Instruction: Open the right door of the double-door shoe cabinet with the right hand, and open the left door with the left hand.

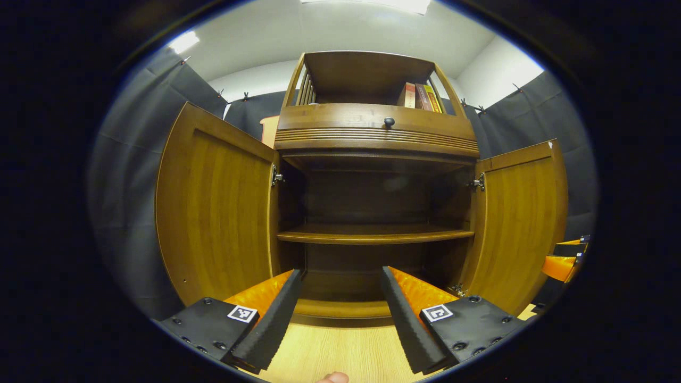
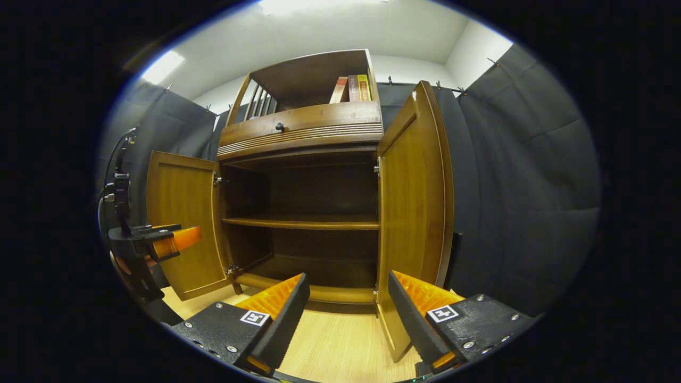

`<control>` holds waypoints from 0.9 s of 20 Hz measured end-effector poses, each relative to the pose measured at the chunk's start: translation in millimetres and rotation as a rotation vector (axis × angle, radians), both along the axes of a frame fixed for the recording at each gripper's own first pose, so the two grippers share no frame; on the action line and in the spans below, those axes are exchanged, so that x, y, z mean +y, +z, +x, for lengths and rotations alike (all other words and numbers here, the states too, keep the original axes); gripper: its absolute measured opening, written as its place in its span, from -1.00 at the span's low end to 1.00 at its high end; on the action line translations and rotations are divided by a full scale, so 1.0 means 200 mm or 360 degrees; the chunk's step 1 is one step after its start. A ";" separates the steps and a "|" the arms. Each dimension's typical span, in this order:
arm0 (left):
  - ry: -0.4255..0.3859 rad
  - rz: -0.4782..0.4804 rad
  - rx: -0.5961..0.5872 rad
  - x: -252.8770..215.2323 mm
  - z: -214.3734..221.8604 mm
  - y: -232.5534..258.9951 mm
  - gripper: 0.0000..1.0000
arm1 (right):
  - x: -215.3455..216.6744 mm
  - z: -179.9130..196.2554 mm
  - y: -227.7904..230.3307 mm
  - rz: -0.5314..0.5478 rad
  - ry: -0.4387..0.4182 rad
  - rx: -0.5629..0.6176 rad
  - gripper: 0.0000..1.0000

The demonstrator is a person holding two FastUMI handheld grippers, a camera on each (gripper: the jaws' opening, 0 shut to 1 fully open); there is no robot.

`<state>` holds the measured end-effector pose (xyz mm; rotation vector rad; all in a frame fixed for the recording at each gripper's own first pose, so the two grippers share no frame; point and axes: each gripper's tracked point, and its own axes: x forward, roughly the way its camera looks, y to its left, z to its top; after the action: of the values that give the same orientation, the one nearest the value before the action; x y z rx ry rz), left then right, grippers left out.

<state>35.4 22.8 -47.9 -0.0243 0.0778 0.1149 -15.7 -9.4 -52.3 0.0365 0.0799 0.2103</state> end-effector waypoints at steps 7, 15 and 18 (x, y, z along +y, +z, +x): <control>0.0021 -0.0015 -0.0006 0.02 -0.02 0.00 0.93 | 0.02 0.00 0.01 -0.0004 0.0012 -0.0004 1.00; 0.0034 -0.0008 -0.0021 0.05 -0.03 0.02 0.90 | 0.05 0.00 0.00 -0.0009 0.0031 -0.0008 1.00; 0.0039 -0.0007 -0.0024 0.05 -0.04 0.02 0.93 | 0.05 0.00 0.00 -0.0003 0.0035 -0.0009 1.00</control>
<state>28.3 33.3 -43.8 -0.0307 0.0628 0.1389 -15.6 1.0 -51.4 0.0332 0.0748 0.2324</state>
